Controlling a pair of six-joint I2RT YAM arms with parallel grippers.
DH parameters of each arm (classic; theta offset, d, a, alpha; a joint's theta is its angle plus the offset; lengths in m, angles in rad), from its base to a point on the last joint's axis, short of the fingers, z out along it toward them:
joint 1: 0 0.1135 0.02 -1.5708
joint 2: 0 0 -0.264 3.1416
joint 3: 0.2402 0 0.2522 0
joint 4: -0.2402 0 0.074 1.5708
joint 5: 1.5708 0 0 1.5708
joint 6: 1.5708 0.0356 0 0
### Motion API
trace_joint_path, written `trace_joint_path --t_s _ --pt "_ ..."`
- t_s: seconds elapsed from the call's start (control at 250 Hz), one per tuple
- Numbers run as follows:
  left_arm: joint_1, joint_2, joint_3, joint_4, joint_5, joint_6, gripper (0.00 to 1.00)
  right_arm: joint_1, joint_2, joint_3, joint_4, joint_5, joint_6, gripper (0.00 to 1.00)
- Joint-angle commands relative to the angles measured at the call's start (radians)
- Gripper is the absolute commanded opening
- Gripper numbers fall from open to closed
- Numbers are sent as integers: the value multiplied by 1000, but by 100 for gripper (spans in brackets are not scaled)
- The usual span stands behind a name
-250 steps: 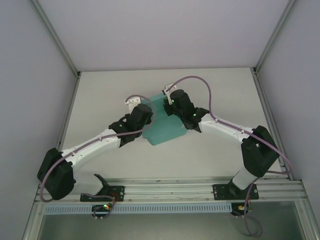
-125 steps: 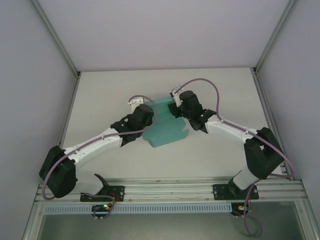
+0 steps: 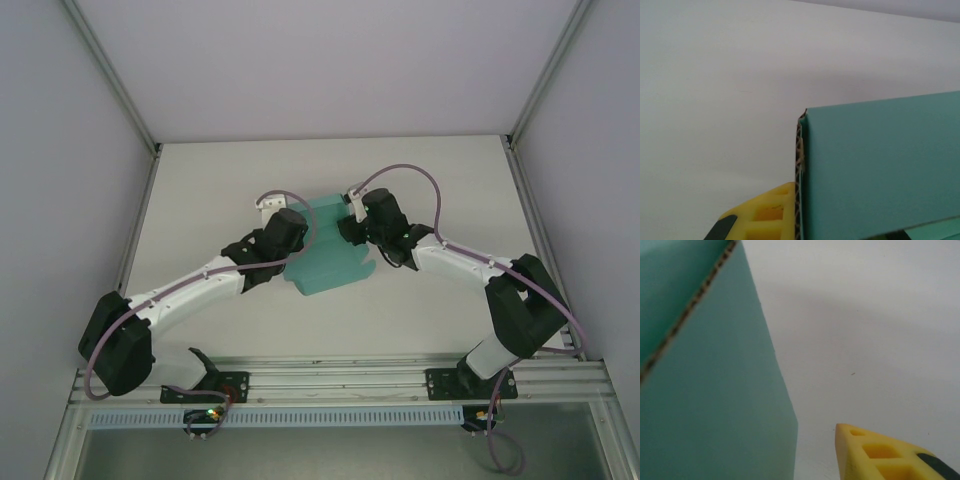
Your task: Assemble paper box
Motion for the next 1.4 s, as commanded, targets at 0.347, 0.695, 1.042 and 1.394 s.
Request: trace_joint_path --t_s 0.347,0.695,1.042,1.394 --pt "0 21 47 40 4 12 0 -23 -49 40 -19 112 -3 44" --pt "-3 53 59 48 30 7 0 -27 -80 46 -13 -46 20 45" --pt "-3 37 56 60 48 10 0 -43 -92 44 -49 -100 -2 36" --pt "-11 48 57 69 61 -4 0 -37 50 105 42 281 50 12"
